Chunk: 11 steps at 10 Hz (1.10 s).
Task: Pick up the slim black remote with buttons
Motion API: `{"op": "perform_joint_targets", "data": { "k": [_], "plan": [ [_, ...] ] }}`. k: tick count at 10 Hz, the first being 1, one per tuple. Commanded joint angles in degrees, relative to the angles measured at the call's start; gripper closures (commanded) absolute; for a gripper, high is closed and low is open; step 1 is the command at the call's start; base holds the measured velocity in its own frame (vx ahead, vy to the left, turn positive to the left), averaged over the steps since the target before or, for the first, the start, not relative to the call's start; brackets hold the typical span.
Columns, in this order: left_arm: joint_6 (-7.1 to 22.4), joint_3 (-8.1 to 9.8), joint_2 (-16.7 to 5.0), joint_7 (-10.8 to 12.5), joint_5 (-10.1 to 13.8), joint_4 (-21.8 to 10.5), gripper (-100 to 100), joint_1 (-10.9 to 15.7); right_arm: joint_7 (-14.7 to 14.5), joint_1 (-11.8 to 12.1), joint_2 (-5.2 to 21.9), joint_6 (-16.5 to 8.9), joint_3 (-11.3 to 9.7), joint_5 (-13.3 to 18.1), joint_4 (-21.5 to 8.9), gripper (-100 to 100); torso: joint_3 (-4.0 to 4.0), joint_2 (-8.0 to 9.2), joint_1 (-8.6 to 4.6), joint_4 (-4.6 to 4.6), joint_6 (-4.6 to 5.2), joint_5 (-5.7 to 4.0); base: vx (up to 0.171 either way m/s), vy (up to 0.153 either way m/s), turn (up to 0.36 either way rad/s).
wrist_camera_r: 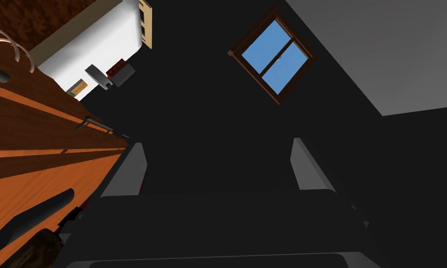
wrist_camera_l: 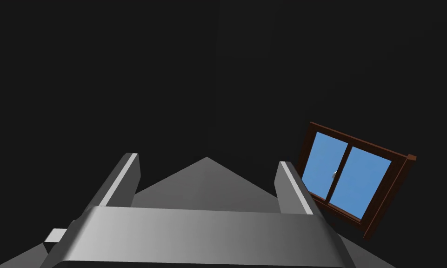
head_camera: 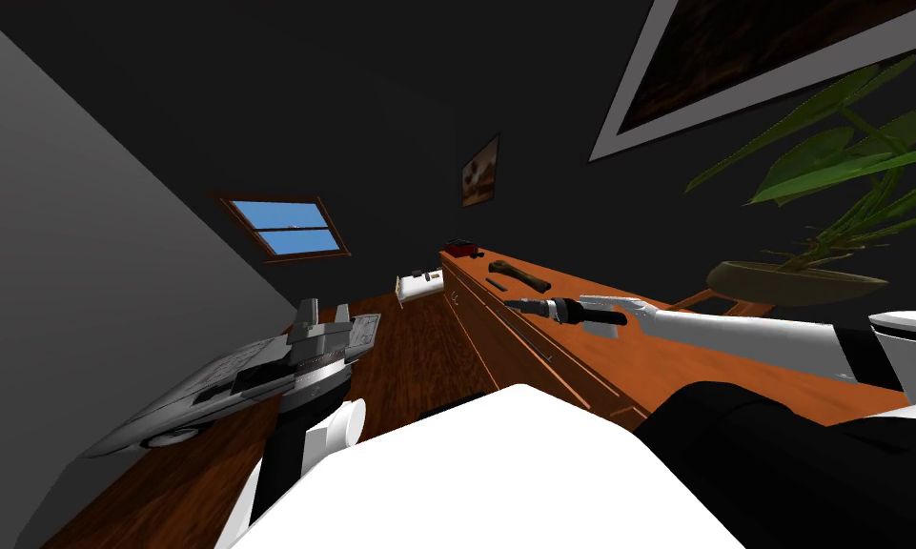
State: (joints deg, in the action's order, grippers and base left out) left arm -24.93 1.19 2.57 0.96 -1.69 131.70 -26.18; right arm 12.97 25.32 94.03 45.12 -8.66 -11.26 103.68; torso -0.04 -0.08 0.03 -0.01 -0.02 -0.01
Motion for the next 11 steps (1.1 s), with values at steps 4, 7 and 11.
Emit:
{"op": "perform_joint_targets", "data": {
  "k": [4, 7, 11],
  "plan": [
    [0.0, 0.0, 0.0, 0.0, 0.0, 0.0, 0, 0.0, 2.1, 0.4, 7.9, 1.9, -2.8, -0.8, -3.2, -100, -0.01, -0.02, -0.01, -0.01, -0.01, -0.01, 0.011, -0.011, 0.084],
    [0.0, 0.0, 0.0, 0.0, 0.0, 0.0, 0, 0.0, 3.4, 1.3, 12.5, 2.8, -4.2, -1.5, -5.0, -100, -0.03, -0.05, -0.03, -0.01, 0.0, -0.01, 0.018, -0.014, 0.07],
    [0.0, 0.01, 0.0, 0.0, 0.0, 0.0, 0, 0.0, 5.9, 3.3, 19.3, 4.5, -7.3, -3.0, -8.4, -100, -0.03, -0.05, -0.05, -0.01, 0.04, -0.02, 0.02, -0.019, 0.106]
  ]
}}
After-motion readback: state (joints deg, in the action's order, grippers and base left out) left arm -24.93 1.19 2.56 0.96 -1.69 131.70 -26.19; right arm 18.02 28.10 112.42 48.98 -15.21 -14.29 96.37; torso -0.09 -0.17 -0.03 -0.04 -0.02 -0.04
